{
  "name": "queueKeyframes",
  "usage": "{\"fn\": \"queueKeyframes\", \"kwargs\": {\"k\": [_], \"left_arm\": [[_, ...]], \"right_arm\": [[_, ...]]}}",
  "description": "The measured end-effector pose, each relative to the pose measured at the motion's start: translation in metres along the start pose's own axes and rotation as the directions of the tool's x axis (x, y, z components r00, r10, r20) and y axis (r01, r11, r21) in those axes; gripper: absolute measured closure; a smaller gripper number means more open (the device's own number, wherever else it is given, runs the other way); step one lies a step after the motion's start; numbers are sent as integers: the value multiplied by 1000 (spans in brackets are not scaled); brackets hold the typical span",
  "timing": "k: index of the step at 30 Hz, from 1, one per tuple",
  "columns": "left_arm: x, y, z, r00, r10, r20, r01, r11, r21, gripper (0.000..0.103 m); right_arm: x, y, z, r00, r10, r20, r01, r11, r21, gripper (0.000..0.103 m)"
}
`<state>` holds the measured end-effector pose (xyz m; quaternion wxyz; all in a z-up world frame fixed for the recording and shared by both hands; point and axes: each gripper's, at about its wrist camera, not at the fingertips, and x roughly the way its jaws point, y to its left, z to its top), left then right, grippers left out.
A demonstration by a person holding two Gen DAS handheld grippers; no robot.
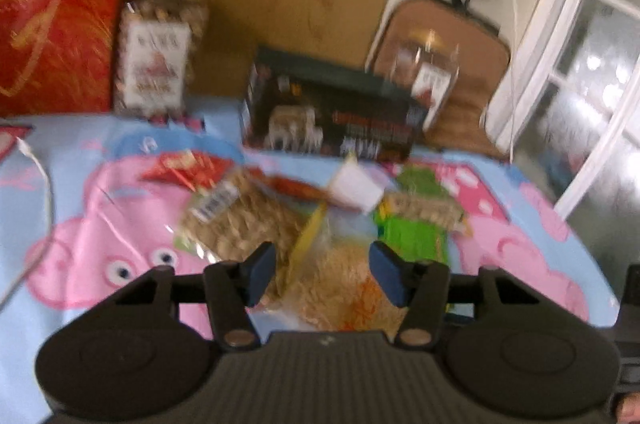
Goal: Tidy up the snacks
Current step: 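Reach the left gripper to the clear shredded-snack bag and grasp it, then carry the snack bag with the left gripper into the grey metal tin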
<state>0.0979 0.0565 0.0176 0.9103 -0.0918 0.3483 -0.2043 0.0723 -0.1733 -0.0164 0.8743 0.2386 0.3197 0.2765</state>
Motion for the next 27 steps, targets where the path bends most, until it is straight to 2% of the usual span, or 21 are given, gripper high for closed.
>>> {"fn": "queueKeyframes", "kwargs": {"k": [4, 8, 10, 12, 13, 14, 16, 18, 20, 25, 27], "left_arm": [[-6, -14, -13, 999, -29, -21, 29, 999, -14, 56], [-17, -37, -37, 991, -112, -67, 111, 994, -13, 56], [-21, -49, -51, 982, -169, -89, 169, 986, -3, 54], [-24, -54, -57, 972, -211, -101, 212, 977, -9, 49], [-24, -54, -58, 970, -221, -104, 220, 975, -22, 47], [-24, -54, -58, 971, -218, -102, 215, 976, -39, 43], [-24, -50, -55, 975, -201, -93, 195, 979, -63, 43], [-25, -45, -50, 976, -199, -88, 191, 977, -90, 43], [-26, -43, -45, 974, -209, -90, 200, 975, -101, 43], [-19, -56, -41, 973, -198, -121, 194, 980, -42, 49], [-9, -59, -44, 969, -194, -151, 193, 981, -25, 59]], "right_arm": [[-9, -6, 0, 1000, 1, 0, -1, 1000, -20, 83], [-38, -18, 1, 999, -20, 27, 22, 998, -57, 81], [-56, -27, -5, 999, -30, 37, 33, 996, -85, 80], [-71, -33, -11, 998, -34, 49, 39, 994, -103, 76], [-78, -36, -13, 998, -28, 56, 34, 994, -107, 71], [-85, -38, -16, 997, -26, 68, 33, 993, -111, 58], [-95, -36, -19, 995, -33, 98, 46, 989, -137, 43], [-98, -28, -21, 993, -40, 113, 63, 975, -211, 36], [-94, -16, -24, 992, -62, 111, 93, 949, -302, 22], [-64, -2, -38, 990, -130, 59, 143, 883, -448, 23], [-50, 4, -43, 983, -180, 38, 175, 853, -492, 26]]}}
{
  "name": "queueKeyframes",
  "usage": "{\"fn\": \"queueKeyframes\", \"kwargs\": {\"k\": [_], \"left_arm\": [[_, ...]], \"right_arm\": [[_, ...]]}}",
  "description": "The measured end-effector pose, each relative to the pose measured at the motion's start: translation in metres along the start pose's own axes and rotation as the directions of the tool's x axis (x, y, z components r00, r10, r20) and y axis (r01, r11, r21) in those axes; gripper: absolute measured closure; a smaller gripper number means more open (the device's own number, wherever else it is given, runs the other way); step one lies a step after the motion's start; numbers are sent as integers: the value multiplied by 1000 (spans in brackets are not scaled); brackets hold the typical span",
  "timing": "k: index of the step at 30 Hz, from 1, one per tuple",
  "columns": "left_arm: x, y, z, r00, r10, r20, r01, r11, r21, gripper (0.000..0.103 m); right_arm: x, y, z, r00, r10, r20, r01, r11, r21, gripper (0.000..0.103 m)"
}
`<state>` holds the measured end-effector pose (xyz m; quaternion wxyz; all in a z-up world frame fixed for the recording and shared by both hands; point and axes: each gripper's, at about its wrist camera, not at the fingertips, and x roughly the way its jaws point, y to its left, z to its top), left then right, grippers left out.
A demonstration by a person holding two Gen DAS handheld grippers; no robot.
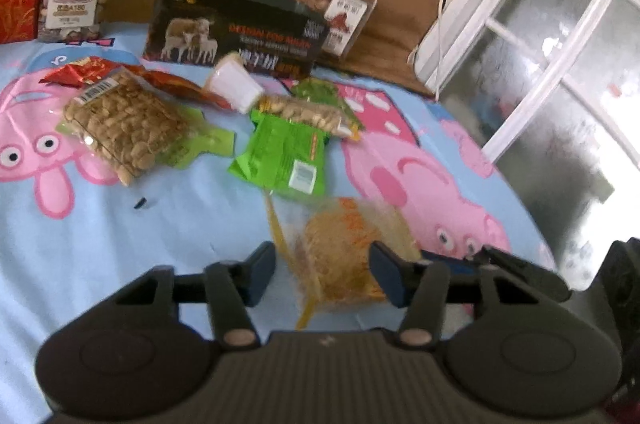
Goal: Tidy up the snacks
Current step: 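Carry the snack bag with the left gripper into the grey metal tin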
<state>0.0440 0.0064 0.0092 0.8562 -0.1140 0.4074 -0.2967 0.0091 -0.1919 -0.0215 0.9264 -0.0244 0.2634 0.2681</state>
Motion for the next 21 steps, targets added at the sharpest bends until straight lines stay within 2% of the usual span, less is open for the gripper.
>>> {"fn": "queueKeyframes", "kwargs": {"k": [2, 5, 7, 13, 17, 21], "left_arm": [[1, 1, -1, 1000, -26, 3, 26, 1000, -17, 59], [-6, -4, 2, 999, -34, 15, 34, 999, 0, 62], [-15, -9, 7, 999, -39, 35, 39, 999, 24, 62], [-32, -18, 43, 992, -43, 122, 35, 997, 66, 62], [-29, -16, 86, 983, -23, 185, 9, 997, 76, 61], [-12, -9, 139, 966, 29, 255, -51, 996, 77, 61]], "right_arm": [[7, 7, 1, 999, -36, -7, 36, 998, -43, 42], [5, 8, 6, 999, -41, 6, 41, 997, -71, 50], [1, 7, 12, 999, -27, 26, 29, 997, -65, 50], [-7, 11, 40, 990, -50, 133, 65, 991, -114, 50], [12, -1, 76, 980, -65, 186, 97, 981, -169, 50], [46, -26, 118, 976, -70, 208, 109, 977, -185, 50]]}}
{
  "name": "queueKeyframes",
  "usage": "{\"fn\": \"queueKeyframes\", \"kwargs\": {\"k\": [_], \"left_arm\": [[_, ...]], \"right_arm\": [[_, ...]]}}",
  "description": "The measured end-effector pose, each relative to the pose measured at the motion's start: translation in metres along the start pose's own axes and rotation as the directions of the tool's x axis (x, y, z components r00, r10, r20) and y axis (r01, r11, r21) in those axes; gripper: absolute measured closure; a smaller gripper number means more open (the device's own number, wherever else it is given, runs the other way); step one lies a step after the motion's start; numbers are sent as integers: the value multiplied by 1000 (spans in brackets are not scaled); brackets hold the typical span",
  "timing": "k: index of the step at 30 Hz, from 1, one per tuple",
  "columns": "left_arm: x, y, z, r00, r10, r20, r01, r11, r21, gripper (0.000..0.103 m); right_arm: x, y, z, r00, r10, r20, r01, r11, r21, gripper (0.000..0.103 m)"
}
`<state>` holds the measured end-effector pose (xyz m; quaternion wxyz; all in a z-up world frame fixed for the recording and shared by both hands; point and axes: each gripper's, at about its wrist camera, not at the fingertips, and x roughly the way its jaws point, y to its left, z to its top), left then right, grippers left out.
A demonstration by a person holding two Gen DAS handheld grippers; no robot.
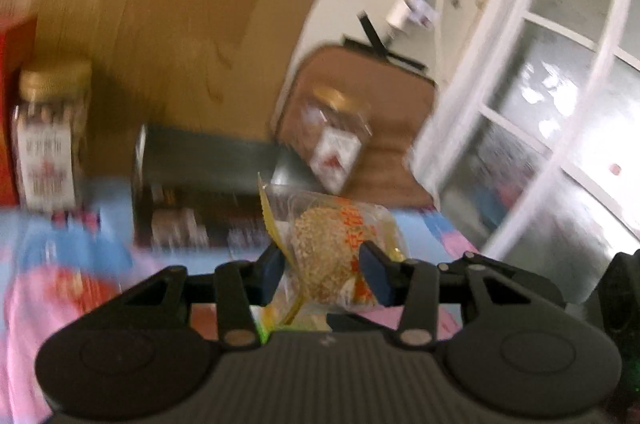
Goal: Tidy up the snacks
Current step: 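Carry the snack bag with the left gripper into the grey metal tin, then return the left gripper to the table and grasp the green jelly pouch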
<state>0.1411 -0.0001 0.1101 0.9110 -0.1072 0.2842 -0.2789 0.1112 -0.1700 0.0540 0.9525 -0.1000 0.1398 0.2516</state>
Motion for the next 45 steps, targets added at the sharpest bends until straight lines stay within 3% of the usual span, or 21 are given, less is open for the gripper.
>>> {"fn": "queueKeyframes", "kwargs": {"k": [7, 13, 16, 19, 22, 24, 26, 29, 35, 38, 41, 45], "left_arm": [[72, 47, 55, 996, 79, 48, -75, 995, -66, 59], [114, 77, 58, 989, 150, 13, -147, 982, -119, 58], [123, 82, 54, 982, 186, -23, -188, 975, -119, 54], [118, 79, 49, 979, 201, -26, -203, 972, -121, 54], [88, 69, 41, 985, 167, 32, -162, 979, -124, 54], [66, 59, 30, 986, 149, 70, -141, 984, -106, 50], [47, 49, 14, 989, 121, 81, -112, 988, -103, 49], [35, 37, -13, 997, 63, 41, -57, 992, -116, 49], [22, 16, -55, 998, 34, -46, -39, 992, -118, 49], [14, 15, -69, 997, 41, -72, -50, 991, -127, 49], [6, 16, -76, 995, 51, -82, -62, 989, -133, 49], [-2, 16, -82, 995, 45, -91, -58, 987, -147, 49]], "right_arm": [[89, -41, 32, 1000, -4, -24, 4, 1000, 4, 50], [143, -57, 27, 996, 43, -73, -41, 998, 38, 46], [140, -61, 26, 998, 32, -59, -29, 998, 62, 36], [129, -67, 26, 999, 17, -45, -14, 997, 77, 36], [93, -79, 23, 1000, -5, -10, 6, 995, 104, 38], [74, -96, 13, 999, -31, -10, 32, 986, 163, 43], [53, -112, -3, 998, -43, -43, 52, 968, 247, 56], [44, -124, -32, 990, -38, -135, 82, 937, 340, 57], [72, -104, -56, 963, 6, -271, 105, 914, 391, 47], [73, -87, -52, 959, 4, -283, 95, 936, 338, 56], [59, -68, -51, 962, 14, -274, 66, 958, 279, 60], [33, -58, -60, 970, 9, -244, 61, 958, 280, 62]]}}
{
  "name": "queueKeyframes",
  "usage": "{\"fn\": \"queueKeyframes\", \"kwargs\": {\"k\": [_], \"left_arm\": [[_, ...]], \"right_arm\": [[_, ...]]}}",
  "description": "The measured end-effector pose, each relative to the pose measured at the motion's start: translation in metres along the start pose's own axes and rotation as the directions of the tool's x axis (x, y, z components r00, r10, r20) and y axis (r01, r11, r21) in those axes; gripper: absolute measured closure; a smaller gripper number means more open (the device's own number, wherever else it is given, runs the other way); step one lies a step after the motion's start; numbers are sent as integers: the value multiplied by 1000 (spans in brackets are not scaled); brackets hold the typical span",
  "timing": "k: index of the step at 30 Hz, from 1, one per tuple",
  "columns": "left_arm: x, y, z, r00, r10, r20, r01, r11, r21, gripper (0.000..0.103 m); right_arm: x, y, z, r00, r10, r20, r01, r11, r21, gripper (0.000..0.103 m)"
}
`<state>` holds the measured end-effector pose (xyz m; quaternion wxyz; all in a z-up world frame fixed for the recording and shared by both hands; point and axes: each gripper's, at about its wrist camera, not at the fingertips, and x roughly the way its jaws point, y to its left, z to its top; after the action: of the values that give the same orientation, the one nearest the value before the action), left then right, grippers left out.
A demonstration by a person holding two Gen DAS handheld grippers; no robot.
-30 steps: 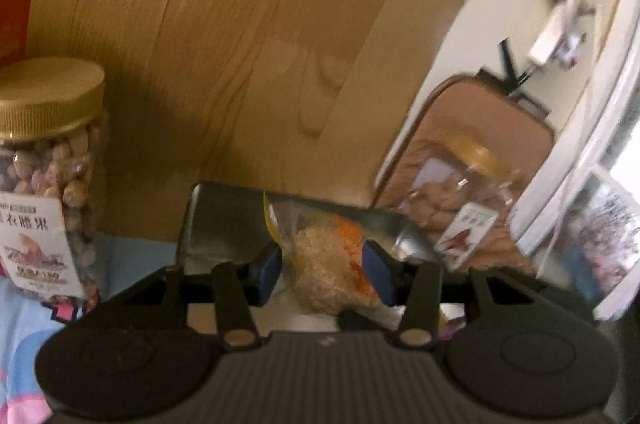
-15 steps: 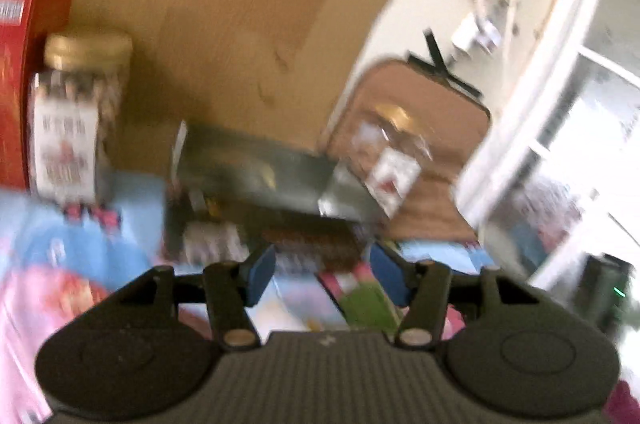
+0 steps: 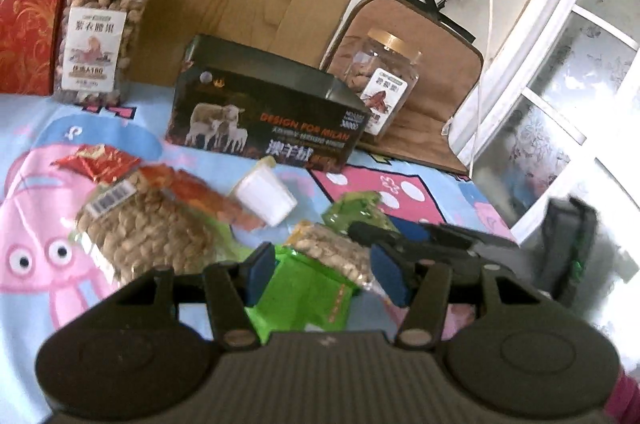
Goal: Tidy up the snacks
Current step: 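Return the left gripper to the table and grasp the green jelly pouch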
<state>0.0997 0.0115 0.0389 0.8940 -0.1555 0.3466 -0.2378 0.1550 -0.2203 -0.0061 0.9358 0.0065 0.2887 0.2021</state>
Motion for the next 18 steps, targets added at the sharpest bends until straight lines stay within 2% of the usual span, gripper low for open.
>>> {"fn": "queueKeyframes", "kwargs": {"k": [6, 9, 12, 14, 15, 17, 18], "left_arm": [[-4, -16, -10, 998, -59, -30, 60, 998, 30, 49], [-1, -32, -16, 992, -116, -57, 119, 992, 52, 49], [7, -54, -22, 978, -181, -102, 190, 978, 88, 49], [17, -67, -27, 966, -215, -143, 230, 968, 97, 49], [23, -74, -30, 959, -226, -169, 245, 965, 98, 49], [34, -83, -36, 949, -229, -218, 256, 961, 103, 49], [40, -88, -41, 944, -223, -242, 255, 961, 108, 49]], "right_arm": [[-53, -9, -32, 998, -56, 8, 56, 998, 35, 62], [-85, -15, -50, 996, -86, 17, 84, 991, 107, 61], [-112, -12, -71, 998, -51, 39, 44, 984, 170, 59], [-121, -5, -84, 999, 4, 51, -14, 983, 183, 53], [-125, 1, -88, 998, -1, 61, -10, 986, 166, 50], [-132, 11, -91, 997, -38, 69, 30, 993, 117, 29], [-135, 15, -93, 995, -57, 80, 50, 995, 90, 26]]}}
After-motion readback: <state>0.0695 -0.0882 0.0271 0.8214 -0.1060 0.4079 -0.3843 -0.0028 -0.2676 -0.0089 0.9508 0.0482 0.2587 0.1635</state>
